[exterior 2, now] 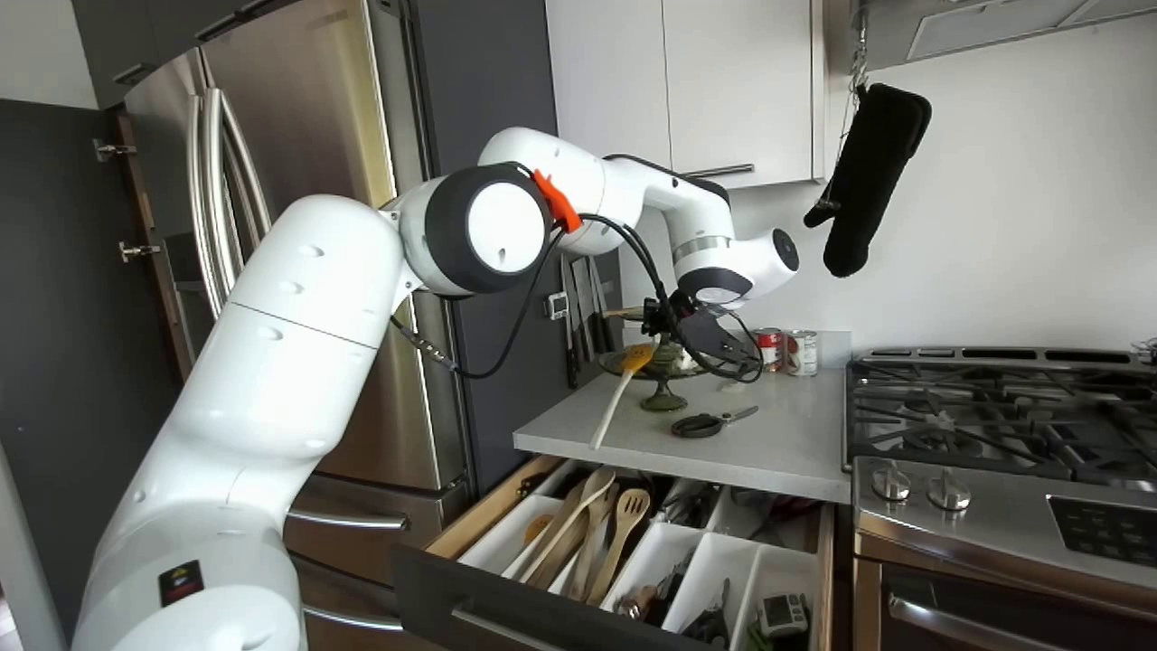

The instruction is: Move the serving spoon to the right

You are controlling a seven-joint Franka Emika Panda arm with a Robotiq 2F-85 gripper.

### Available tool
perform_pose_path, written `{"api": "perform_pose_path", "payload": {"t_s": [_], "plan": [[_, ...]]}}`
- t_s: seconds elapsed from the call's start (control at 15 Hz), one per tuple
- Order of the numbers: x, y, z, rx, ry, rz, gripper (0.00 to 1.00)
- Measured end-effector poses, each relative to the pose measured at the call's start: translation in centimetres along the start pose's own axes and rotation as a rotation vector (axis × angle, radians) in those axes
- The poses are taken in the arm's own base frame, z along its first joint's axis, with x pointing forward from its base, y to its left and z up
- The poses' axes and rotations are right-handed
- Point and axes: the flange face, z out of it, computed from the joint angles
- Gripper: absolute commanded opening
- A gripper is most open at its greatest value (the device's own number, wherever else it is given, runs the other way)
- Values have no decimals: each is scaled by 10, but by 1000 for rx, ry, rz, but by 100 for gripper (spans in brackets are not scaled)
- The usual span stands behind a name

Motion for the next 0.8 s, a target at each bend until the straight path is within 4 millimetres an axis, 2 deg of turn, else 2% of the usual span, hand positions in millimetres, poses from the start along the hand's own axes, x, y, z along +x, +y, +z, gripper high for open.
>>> {"api": "perform_pose_path", "payload": {"t_s": [0.33, 0.8], "plan": [[-2, 0, 1, -13, -34, -4, 4], [5, -11, 9, -58, -168, -64, 4]]}}
